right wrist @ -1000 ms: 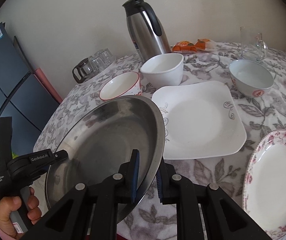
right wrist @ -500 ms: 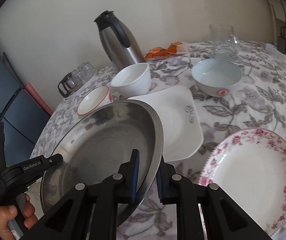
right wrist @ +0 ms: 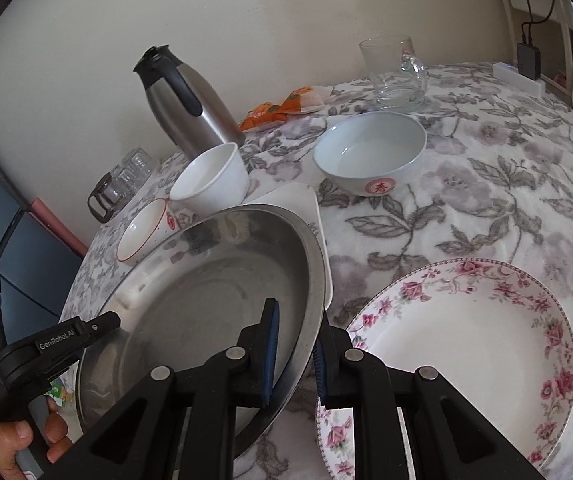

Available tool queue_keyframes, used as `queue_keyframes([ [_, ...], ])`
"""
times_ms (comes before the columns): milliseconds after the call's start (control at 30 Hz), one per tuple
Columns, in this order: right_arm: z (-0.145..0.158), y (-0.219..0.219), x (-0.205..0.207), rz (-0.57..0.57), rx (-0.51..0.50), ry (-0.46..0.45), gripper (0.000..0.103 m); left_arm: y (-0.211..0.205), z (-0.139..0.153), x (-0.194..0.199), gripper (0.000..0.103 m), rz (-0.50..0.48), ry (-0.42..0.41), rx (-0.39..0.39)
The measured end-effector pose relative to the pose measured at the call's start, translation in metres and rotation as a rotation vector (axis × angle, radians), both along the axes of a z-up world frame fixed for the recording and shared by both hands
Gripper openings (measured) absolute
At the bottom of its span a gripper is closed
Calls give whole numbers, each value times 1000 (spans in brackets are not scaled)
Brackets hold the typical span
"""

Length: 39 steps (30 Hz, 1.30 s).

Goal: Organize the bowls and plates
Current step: 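Carry the steel basin with the left gripper toward the table center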

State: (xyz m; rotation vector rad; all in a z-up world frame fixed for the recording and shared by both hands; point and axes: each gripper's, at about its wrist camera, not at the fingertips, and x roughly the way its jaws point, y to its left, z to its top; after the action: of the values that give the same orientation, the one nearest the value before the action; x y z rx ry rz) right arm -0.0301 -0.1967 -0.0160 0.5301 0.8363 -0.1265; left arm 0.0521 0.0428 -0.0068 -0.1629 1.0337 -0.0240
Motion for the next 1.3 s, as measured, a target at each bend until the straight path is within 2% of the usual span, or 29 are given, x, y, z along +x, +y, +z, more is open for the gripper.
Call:
queue_keyframes([
  [200,-4,-8,10,-17,-31,11,16,-13,-1,14,26,-23,-9,9],
  [767,-17,-29,35,-60,-37,30,17,-43,-11,50,26,-54,-33,24],
  [1300,-23,-17,45,-24,-144,64,18,-42,-33,60,26,-36,32,50],
])
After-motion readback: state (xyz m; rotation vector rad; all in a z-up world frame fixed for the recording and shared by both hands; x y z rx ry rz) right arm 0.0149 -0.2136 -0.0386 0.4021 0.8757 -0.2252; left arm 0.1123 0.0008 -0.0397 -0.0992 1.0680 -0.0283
